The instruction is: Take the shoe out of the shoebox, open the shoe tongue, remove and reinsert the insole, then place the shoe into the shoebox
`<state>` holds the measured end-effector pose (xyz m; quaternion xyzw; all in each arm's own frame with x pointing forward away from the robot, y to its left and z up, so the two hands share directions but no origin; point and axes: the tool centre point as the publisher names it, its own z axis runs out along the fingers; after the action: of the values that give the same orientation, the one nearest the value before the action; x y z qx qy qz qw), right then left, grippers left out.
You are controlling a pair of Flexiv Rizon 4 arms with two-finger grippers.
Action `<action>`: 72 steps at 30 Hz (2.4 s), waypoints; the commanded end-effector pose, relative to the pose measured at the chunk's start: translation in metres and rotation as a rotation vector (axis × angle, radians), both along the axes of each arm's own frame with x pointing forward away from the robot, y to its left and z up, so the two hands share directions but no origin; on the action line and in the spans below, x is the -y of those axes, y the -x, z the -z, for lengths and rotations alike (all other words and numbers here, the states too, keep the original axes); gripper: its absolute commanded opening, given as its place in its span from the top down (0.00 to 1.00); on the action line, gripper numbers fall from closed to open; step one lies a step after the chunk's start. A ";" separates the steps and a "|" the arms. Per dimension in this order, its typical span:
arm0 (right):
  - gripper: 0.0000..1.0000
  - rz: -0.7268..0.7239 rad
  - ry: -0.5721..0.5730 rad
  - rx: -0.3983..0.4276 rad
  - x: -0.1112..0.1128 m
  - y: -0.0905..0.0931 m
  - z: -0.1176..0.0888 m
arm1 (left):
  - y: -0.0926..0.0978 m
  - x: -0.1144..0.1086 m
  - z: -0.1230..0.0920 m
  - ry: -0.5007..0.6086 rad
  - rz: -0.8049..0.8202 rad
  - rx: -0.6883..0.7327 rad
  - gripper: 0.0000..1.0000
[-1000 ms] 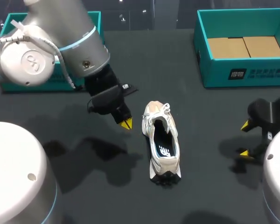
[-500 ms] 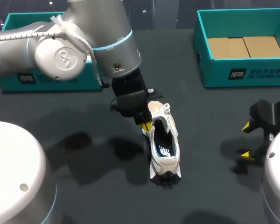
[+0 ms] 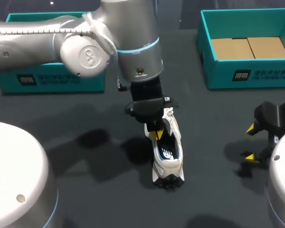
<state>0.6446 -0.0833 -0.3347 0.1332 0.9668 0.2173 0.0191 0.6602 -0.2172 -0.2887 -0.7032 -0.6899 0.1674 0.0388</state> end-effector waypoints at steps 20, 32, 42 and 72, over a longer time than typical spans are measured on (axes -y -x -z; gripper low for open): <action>0.00 0.001 0.003 0.003 0.000 0.003 -0.001 | 0.012 0.011 0.056 -0.237 0.115 0.006 1.00; 0.00 0.001 0.003 0.003 0.000 0.003 -0.001 | 0.015 0.013 0.087 -0.284 0.153 -0.054 1.00; 0.00 0.001 0.003 0.003 0.000 0.003 -0.001 | 0.015 0.018 0.091 -0.259 0.154 -0.066 1.00; 0.00 0.001 0.003 0.003 0.000 0.003 -0.001 | 0.002 0.023 0.108 -0.248 0.165 -0.046 1.00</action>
<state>0.6447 -0.0833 -0.3344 0.1331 0.9668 0.2172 0.0189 0.6579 -0.2368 -0.3919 -0.7431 -0.6446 0.0930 0.1539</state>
